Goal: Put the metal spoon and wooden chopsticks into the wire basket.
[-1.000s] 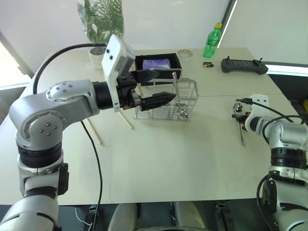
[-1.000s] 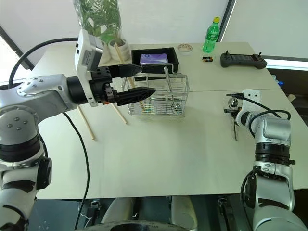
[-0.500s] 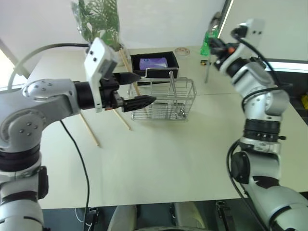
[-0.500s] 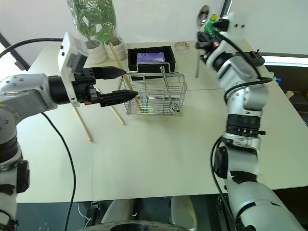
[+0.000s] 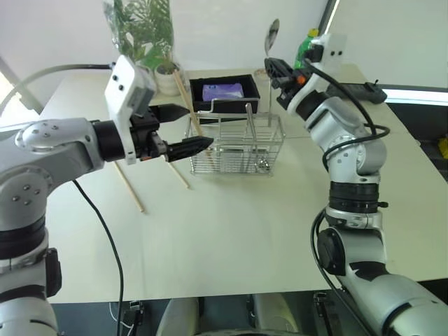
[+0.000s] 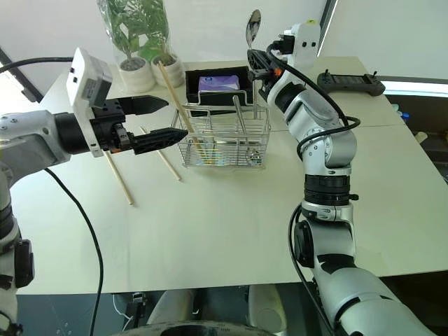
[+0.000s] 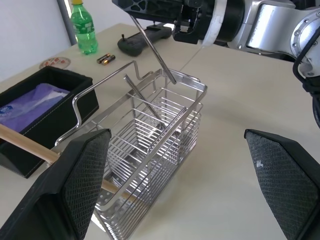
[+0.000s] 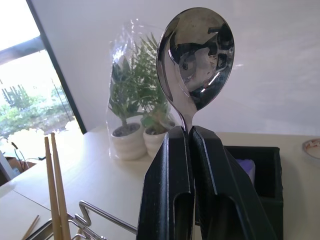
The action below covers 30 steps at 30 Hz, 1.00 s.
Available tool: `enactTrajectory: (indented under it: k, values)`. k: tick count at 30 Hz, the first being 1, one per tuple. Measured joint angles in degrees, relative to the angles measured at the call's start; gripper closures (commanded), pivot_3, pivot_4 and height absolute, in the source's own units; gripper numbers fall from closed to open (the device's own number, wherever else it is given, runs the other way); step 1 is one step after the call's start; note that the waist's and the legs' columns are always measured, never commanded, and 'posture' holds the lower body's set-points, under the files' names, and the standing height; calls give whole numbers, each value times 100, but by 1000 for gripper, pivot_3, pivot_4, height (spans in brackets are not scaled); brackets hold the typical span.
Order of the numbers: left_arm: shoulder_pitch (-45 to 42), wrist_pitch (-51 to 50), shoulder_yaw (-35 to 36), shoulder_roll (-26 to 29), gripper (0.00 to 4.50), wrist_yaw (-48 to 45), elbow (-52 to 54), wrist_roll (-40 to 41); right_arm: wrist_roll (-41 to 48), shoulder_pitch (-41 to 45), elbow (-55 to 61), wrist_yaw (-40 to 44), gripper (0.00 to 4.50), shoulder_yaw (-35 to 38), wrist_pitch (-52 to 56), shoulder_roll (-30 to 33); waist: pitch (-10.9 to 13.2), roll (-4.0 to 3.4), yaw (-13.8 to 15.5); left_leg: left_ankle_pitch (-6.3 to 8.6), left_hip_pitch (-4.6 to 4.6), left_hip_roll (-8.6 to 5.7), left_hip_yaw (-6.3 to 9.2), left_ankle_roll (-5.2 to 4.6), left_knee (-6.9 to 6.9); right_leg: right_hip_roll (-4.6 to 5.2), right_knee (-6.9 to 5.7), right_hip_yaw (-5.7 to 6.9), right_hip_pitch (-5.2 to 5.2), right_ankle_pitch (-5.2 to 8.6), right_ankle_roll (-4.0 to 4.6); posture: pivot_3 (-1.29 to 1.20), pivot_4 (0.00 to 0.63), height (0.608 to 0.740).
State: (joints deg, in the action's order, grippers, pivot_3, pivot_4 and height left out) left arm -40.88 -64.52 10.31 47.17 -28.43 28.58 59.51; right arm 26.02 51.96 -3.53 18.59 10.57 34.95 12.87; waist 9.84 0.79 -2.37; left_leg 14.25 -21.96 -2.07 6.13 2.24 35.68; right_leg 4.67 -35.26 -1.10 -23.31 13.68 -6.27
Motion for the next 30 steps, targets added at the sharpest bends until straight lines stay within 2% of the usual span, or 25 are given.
enactTrajectory:
  k: [3,6,13,17,21,27,30]
  values:
    - [-1,2,0,-17,0,24,-1,4,-139,-277,151,123,4411,-250,-241,0,-1,2,-3,0,1,0,0,0,-2,0,1,0,1,0,0,0,150,716]
    - [-2,7,-1,-21,0,25,-6,2,-332,-637,157,220,3559,-496,-400,0,-1,1,-4,-1,0,0,-2,1,-2,0,0,-1,-1,0,0,0,150,716]
    - [-36,12,-2,-44,0,23,-38,1,-540,-732,158,213,76,-578,-685,15,-1,1,-6,-4,3,0,0,8,-2,-1,-2,-1,0,-1,0,0,150,716]
    - [-36,12,-2,-57,0,48,-44,-1,-571,-731,159,239,17,-574,-696,190,-1,1,-4,-5,2,0,-1,8,-2,0,-1,-2,0,-1,0,0,150,716]
    - [-35,12,25,-120,0,213,-48,3,-511,-643,303,551,17,-557,-454,772,0,0,21,-5,0,-1,-1,8,-1,2,0,-2,0,-1,0,0,150,716]
    - [-35,-45,747,-459,0,1143,-565,163,231,573,612,1823,17,-400,965,2503,5,-3,9,-4,-4,1,6,6,-3,0,3,6,-3,0,0,0,150,716]
    - [-4,-250,1182,-485,0,1742,-901,223,700,848,821,2662,17,-495,1712,3304,0,6,1,-4,-4,2,9,6,-9,1,6,10,-2,1,0,0,150,716]
